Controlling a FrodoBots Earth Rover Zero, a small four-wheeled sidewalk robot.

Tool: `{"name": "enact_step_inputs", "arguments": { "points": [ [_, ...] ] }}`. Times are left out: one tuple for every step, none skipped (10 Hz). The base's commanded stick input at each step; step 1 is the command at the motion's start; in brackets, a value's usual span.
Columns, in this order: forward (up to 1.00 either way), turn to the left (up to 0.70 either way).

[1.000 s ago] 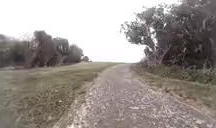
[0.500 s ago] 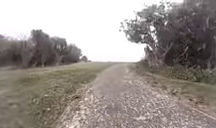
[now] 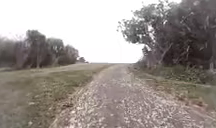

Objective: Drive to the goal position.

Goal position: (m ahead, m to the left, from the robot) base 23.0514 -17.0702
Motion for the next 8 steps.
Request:
{"name": "enact_step_inputs", "arguments": {
  "points": [
    [0.60, -0.15],
    [0.60, -0.15],
    [0.60, -0.15],
    [0.60, -0.15],
    [0.60, -0.15],
    [0.60, -0.15],
    [0.60, -0.15],
    [0.60, -0.14]
  ]
}}
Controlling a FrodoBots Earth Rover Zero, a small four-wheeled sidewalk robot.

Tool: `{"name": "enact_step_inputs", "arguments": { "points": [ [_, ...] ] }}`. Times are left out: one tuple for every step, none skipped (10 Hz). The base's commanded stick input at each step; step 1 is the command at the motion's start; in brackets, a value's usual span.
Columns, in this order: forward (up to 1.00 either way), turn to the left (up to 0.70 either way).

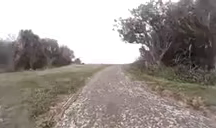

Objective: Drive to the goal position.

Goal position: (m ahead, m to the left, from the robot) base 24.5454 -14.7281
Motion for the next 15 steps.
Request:
{"name": "enact_step_inputs", "arguments": {
  "points": [
    [0.60, -0.07],
    [0.60, -0.03],
    [0.60, 0.00],
    [0.60, 0.00],
    [0.60, 0.00],
    [0.60, 0.00],
    [0.60, 0.00],
    [0.60, 0.00],
    [0.60, 0.00],
    [0.60, 0.00],
    [0.60, 0.00],
    [0.60, 0.00],
    [0.60, 0.00],
    [0.60, 0.00],
    [0.60, 0.00]
  ]
}}
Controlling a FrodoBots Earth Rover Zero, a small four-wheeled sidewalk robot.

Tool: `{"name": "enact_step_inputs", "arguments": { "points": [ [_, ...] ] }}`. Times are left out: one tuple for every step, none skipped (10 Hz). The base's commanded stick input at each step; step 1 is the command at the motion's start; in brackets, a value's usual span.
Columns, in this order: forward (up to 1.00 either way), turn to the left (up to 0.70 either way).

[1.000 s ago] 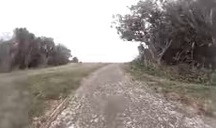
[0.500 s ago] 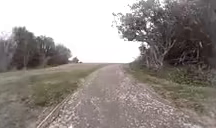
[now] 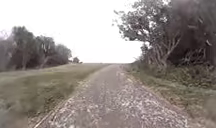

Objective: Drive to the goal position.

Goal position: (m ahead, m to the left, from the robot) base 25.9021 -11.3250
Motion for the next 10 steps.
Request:
{"name": "enact_step_inputs", "arguments": {
  "points": [
    [0.60, 0.00],
    [0.60, 0.00],
    [0.60, 0.00],
    [0.60, 0.00],
    [0.60, 0.00],
    [0.60, 0.00],
    [0.60, 0.00],
    [0.60, 0.00],
    [0.60, 0.00],
    [0.60, 0.00]
  ]
}}
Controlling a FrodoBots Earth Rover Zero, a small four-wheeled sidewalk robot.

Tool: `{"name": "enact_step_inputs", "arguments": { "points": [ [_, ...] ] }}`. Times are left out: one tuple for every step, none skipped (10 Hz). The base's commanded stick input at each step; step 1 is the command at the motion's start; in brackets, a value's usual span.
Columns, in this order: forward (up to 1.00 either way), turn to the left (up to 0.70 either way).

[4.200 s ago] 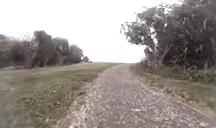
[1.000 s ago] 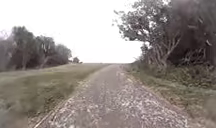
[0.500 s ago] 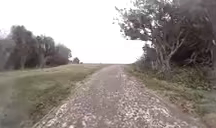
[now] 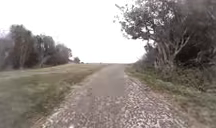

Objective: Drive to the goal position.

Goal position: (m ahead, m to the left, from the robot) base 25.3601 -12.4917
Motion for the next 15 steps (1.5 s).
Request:
{"name": "enact_step_inputs", "arguments": {
  "points": [
    [0.60, 0.00],
    [0.60, 0.00],
    [0.60, 0.00],
    [0.60, 0.00],
    [0.60, 0.00],
    [0.60, 0.00],
    [0.60, 0.00],
    [0.60, 0.00],
    [0.60, 0.00],
    [0.60, 0.00],
    [0.60, 0.00],
    [0.60, 0.00],
    [0.60, 0.00],
    [0.60, 0.00],
    [0.60, 0.00]
  ]
}}
